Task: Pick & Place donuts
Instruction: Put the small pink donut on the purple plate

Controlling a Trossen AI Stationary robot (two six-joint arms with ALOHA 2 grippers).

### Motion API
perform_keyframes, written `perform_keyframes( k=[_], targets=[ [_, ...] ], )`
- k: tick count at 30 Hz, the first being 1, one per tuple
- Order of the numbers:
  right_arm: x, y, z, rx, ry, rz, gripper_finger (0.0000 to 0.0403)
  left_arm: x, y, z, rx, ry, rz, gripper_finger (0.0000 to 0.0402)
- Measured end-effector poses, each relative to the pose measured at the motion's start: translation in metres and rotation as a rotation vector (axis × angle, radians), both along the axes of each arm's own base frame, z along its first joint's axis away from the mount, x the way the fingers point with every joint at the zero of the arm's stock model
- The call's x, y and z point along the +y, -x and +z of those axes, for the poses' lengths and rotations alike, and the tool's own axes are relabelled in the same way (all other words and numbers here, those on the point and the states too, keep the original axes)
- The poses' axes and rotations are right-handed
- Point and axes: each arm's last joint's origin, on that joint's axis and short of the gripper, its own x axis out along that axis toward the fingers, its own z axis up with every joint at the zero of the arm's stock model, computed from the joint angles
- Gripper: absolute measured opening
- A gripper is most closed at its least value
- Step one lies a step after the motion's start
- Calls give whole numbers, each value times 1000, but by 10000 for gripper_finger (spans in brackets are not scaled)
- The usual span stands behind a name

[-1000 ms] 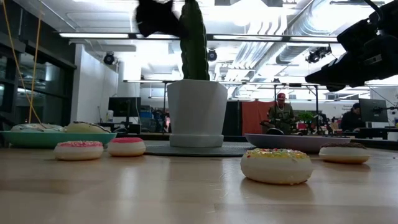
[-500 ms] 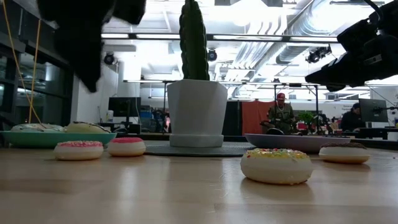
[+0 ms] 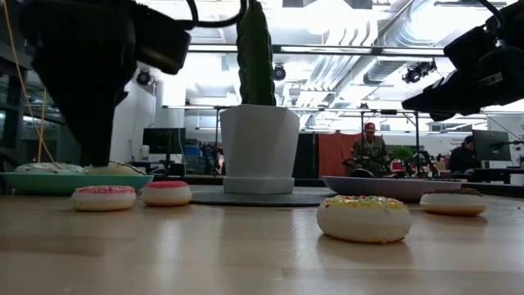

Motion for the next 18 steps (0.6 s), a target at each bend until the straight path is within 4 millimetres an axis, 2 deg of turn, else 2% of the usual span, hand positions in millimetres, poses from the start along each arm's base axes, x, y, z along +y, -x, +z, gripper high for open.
perform_keyframes(
  k=[7,14,18],
  targets=[
    [0,0,0,0,0,0,0,-2,-4,-7,-1,-13,-41,300],
    [0,0,0,0,0,0,0,-9,0,-7,-28,-70,-96,353],
    [0,0,0,0,0,0,0,-18,9,-19,-82,-116,-89,380]
  ],
)
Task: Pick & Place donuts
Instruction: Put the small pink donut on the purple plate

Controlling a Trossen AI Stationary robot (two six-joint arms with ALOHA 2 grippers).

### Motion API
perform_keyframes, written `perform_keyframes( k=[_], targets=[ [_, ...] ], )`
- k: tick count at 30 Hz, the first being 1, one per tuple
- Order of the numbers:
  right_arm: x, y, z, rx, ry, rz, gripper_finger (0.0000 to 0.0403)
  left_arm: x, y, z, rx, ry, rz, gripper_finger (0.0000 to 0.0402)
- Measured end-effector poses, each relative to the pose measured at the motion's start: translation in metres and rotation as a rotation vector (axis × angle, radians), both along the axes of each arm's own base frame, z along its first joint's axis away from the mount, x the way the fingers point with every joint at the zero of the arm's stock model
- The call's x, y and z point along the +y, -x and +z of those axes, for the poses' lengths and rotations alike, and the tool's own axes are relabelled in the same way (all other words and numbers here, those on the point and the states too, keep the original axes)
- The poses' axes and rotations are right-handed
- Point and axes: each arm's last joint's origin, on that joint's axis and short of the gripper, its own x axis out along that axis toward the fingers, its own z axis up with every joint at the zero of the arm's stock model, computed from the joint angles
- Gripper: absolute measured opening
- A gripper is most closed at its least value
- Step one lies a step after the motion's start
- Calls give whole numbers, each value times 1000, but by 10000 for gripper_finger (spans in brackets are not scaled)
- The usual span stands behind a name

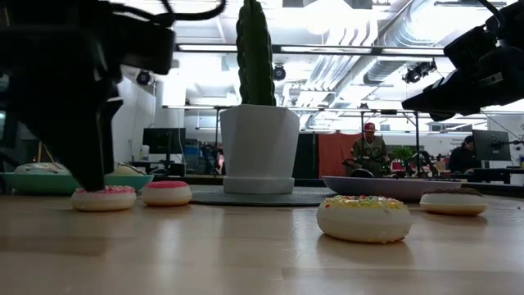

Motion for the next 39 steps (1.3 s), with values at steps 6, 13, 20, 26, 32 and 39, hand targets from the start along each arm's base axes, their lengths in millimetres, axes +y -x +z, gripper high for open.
perform_keyframes(
  k=[6,13,20,26,32,39],
  targets=[
    [0,0,0,0,0,0,0,-9,16,-11,-168,22,60,387],
    [0,0,0,0,0,0,1,-7,37,-18,-250,9,107,387],
    [0,0,0,0,0,0,0,-4,59,-37,-368,26,92,387],
    [0,0,0,0,0,0,0,-2,71,-54,-435,46,74,387],
    [0,0,0,0,0,0,1,-4,80,-61,-485,6,12,387],
    [0,0,0,1,0,0,0,-2,86,-67,-506,-46,-63,387]
  ],
)
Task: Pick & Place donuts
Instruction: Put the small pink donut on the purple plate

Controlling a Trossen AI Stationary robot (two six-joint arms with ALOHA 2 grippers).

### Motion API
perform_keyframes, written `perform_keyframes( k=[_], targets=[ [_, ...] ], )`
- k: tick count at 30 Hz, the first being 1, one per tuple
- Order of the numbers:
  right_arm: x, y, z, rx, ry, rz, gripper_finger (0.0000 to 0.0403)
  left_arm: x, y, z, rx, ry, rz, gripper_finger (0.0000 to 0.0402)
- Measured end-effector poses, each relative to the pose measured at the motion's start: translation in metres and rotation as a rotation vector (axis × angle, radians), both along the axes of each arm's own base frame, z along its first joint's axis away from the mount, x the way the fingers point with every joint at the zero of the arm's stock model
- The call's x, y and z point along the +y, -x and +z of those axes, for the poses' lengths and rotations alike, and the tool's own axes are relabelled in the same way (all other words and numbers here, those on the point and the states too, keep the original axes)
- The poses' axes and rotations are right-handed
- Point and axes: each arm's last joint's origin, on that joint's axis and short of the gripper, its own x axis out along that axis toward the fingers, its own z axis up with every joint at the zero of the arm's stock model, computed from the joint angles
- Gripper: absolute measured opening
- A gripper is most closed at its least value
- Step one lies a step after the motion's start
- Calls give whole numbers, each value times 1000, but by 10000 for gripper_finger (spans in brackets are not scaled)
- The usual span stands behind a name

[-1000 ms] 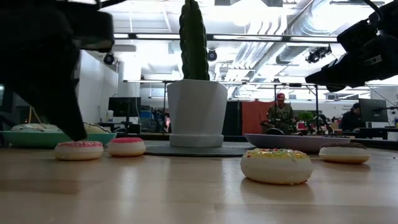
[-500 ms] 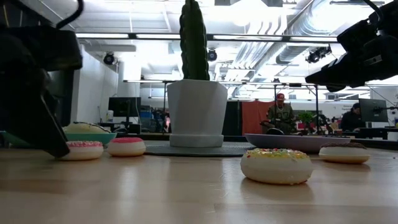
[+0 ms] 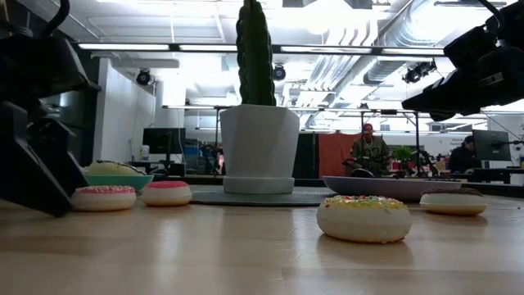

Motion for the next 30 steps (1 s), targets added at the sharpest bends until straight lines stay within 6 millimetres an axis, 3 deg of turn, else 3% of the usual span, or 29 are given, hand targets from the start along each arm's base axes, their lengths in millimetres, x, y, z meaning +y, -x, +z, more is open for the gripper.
perform_keyframes(
  k=[23,30],
  targets=[
    [0,0,0,0,0,0,1,-2,-5,-17,-80,-47,11,386],
    [0,0,0,0,0,0,0,-3,-6,-17,-76,-43,8,343]
  ],
)
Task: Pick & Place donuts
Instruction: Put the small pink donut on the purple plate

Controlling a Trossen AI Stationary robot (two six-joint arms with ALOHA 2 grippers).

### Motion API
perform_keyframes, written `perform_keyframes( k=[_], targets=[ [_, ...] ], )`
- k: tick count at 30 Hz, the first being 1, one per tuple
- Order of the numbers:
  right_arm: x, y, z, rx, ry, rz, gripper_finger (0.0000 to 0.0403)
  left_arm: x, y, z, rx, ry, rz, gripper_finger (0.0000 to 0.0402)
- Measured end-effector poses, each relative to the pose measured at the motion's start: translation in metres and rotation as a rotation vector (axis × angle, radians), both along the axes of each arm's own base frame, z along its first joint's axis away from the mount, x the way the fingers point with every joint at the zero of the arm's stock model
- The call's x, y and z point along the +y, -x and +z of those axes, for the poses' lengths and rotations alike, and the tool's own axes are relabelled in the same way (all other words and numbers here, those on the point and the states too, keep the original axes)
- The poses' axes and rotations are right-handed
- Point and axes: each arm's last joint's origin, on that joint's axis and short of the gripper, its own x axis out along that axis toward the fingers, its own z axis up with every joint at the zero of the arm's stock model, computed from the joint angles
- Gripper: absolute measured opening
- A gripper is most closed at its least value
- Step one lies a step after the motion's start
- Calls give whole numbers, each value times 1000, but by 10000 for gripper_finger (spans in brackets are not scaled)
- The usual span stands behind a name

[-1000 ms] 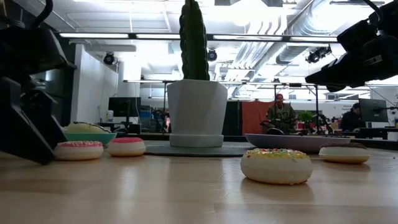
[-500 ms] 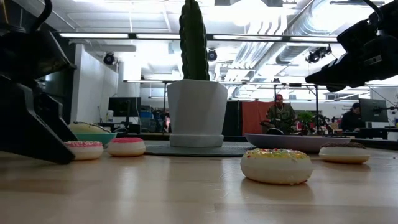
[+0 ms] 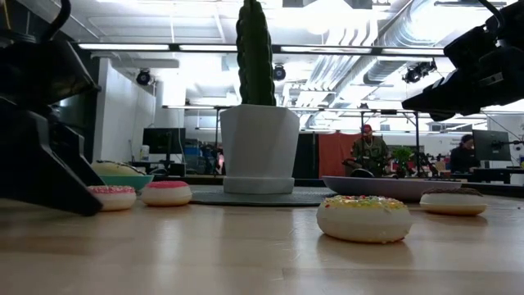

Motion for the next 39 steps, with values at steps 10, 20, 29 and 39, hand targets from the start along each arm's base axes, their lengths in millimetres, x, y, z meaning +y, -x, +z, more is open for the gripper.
perform_keyframes(
  k=[10,20,29,39],
  targets=[
    [0,0,0,0,0,0,0,0,0,0,1,4,3,291],
    [0,0,0,0,0,0,0,0,0,0,0,6,6,274],
    [0,0,0,0,0,0,0,-4,-4,4,-7,11,10,263],
    [0,0,0,0,0,0,0,-5,-5,5,-10,14,10,263]
  ],
)
